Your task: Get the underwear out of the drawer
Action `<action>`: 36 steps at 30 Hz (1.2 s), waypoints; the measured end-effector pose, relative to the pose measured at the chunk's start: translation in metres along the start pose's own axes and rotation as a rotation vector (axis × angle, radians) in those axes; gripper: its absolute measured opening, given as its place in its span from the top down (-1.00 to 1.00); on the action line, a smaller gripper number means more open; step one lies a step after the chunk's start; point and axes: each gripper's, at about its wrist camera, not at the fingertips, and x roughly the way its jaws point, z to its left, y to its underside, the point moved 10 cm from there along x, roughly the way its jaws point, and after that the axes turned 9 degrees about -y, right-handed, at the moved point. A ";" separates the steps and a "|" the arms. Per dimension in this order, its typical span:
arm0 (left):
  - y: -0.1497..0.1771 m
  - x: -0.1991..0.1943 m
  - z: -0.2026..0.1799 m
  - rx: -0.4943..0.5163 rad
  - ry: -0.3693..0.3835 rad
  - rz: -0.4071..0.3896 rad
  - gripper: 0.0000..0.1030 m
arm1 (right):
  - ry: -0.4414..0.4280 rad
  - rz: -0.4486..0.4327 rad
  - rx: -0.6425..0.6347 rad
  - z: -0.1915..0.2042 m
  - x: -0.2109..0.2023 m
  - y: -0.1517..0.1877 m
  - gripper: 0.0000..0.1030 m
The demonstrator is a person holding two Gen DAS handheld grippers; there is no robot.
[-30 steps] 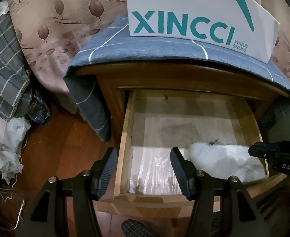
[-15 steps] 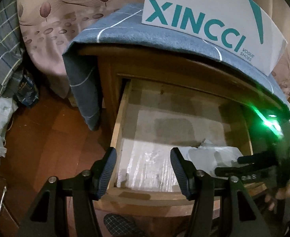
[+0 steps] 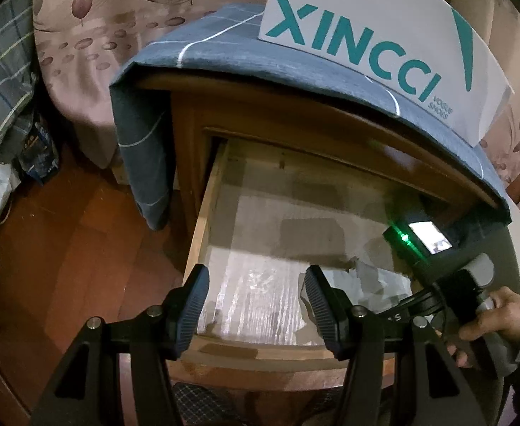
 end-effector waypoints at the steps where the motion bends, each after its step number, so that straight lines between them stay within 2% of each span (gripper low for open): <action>1: 0.000 0.000 0.000 -0.003 0.002 0.001 -0.12 | 0.008 0.019 0.002 0.000 0.004 0.001 -0.98; 6: 0.000 0.000 0.002 -0.013 0.010 -0.001 -0.12 | 0.027 0.071 0.021 -0.004 0.013 0.005 -0.99; 13: -0.001 0.000 0.004 -0.031 0.020 0.003 -0.12 | -0.005 0.110 0.068 -0.015 0.020 0.008 -0.99; 17: -0.002 0.001 0.004 -0.042 0.024 0.007 -0.12 | -0.015 0.113 0.065 -0.022 0.017 0.006 -0.99; 20: -0.002 0.000 0.004 -0.049 0.027 0.005 -0.12 | -0.010 0.092 0.028 -0.025 0.013 0.004 -0.90; 23: -0.002 0.001 0.005 -0.054 0.026 0.004 -0.12 | 0.036 0.041 -0.030 -0.023 0.005 0.002 -0.51; 25: -0.002 0.002 0.004 -0.056 0.027 0.006 -0.12 | 0.060 0.004 -0.058 -0.023 -0.003 0.001 -0.02; 26: -0.002 0.002 0.005 -0.057 0.025 0.006 -0.12 | 0.059 -0.018 -0.065 -0.024 -0.008 0.000 0.10; 30: -0.003 0.001 0.005 -0.061 0.025 0.001 -0.12 | -0.001 -0.074 -0.061 -0.029 -0.023 -0.002 0.90; 33: -0.003 0.001 0.006 -0.064 0.027 0.003 -0.12 | -0.003 -0.091 -0.059 -0.038 -0.026 0.001 0.81; 34: -0.003 0.001 0.006 -0.064 0.027 0.003 -0.12 | -0.011 -0.089 -0.047 -0.041 -0.028 0.002 0.68; 35: -0.003 0.001 0.006 -0.064 0.027 0.003 -0.12 | -0.029 -0.084 -0.032 -0.036 -0.029 0.006 0.47; 36: -0.003 0.001 0.006 -0.064 0.027 0.003 -0.12 | -0.046 -0.087 -0.001 -0.036 -0.033 0.007 -0.31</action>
